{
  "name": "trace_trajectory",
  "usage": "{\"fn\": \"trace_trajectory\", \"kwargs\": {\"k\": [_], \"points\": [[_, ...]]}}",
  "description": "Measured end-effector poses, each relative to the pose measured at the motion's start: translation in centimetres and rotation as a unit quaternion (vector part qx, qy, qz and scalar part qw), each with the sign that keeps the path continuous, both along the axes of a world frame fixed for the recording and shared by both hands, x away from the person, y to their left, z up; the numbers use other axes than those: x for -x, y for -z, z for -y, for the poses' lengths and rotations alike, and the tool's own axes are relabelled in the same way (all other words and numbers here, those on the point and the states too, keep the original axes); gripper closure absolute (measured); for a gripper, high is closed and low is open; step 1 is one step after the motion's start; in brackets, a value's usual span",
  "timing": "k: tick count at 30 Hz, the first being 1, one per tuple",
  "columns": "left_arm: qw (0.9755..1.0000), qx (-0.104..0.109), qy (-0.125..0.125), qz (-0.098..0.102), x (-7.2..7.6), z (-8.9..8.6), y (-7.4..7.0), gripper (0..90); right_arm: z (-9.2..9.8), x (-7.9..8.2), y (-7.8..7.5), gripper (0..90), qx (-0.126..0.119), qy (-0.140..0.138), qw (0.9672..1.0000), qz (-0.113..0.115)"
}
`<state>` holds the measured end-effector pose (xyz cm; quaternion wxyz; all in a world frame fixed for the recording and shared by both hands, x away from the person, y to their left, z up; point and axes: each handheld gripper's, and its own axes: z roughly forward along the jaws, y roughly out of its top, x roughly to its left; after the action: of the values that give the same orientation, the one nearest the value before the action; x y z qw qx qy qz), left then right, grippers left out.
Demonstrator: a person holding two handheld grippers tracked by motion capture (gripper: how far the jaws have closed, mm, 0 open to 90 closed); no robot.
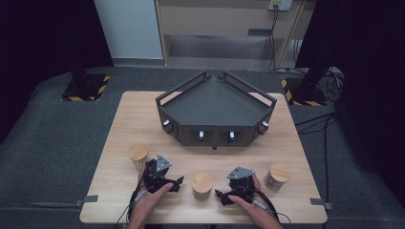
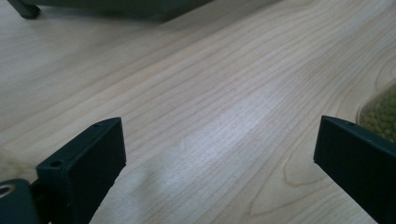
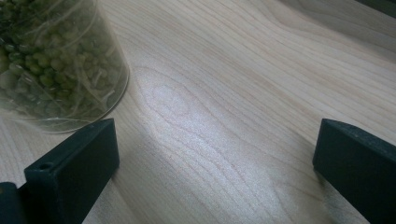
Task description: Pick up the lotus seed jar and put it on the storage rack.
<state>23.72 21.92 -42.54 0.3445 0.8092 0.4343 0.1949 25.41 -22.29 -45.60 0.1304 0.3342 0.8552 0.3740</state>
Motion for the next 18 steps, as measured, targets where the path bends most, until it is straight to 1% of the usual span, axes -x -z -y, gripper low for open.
{"fn": "trace_trajectory", "kwargs": {"k": [5,9,14,18], "points": [[1.0000,-0.001,0.000,0.004,0.0,-0.3,-0.8,1.8,0.0,0.0,0.0,0.4,0.000,0.002,1.0000,0.000],[1.0000,-0.002,0.004,0.007,0.1,-0.4,-1.5,1.9,-0.1,0.1,0.0,0.4,0.000,0.003,1.0000,0.000],[0.9999,-0.005,0.006,0.015,0.2,-0.5,-2.5,1.9,-0.1,0.1,0.0,0.4,0.000,0.004,1.0000,0.001],[0.9998,-0.007,0.007,0.015,0.0,-0.8,-3.2,1.9,-0.1,0.1,0.0,0.4,0.000,0.004,1.0000,0.001]]}}
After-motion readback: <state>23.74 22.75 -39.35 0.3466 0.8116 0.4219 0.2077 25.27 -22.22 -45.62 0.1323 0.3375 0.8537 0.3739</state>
